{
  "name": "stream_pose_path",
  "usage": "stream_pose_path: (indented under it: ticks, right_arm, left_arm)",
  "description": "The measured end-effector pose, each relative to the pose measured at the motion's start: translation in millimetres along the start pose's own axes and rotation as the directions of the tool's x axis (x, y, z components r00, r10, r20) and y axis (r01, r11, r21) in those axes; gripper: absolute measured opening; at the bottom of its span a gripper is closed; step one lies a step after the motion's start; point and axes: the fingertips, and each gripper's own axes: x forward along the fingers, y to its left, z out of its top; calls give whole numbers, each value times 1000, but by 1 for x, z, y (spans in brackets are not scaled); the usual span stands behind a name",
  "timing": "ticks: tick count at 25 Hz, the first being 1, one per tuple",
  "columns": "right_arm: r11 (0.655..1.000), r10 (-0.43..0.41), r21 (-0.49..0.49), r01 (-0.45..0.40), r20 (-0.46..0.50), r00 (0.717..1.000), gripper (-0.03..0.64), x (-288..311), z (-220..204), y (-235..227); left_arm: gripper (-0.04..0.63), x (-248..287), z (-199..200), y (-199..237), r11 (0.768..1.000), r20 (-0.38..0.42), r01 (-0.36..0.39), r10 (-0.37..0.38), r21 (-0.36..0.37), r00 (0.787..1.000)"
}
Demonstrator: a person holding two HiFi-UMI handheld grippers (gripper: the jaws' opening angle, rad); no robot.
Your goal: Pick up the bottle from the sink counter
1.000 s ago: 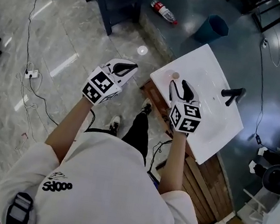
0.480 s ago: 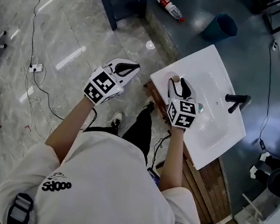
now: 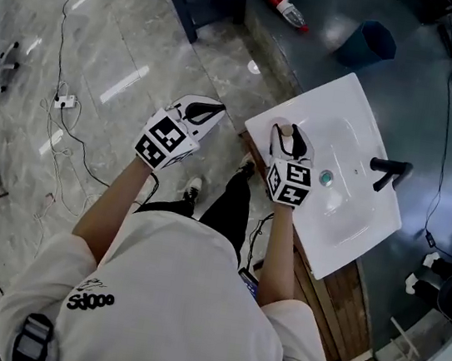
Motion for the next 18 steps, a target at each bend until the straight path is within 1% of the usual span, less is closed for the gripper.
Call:
stream_pose_path:
  ticks: [4,6,9,11,15,18]
  right_arm:
    - [1000,6,4,-6,-2,1000,192,6,-4,-1]
    - [1000,-2,-21,2,-3,1000,192,10,-5,-1]
    - [997,-28,-68,29,6,1000,153,13,-3,0]
    - [995,-37,-88,38,12,999,144,14,-1,2]
    - [992,-51,-112,53,27,998,137,15,0,3]
    - [993,-52,-108,55,29,998,136,12,-2,4]
  left_arm:
    - [5,5,-5,-3,1000,-19,2,-3,-4,1000]
    - [5,7,-6,-3,1000,-24,0,-1,-8,1000]
    - [5,5,-7,-2,1000,-28,-5,4,-12,1000]
    - [5,3,-8,-2,1000,-29,-9,9,-14,1000]
    - [5,1,-10,-1,1000,-32,-17,17,-22,999]
    - [5,-1,-10,-2,1000,-29,-17,16,-24,999]
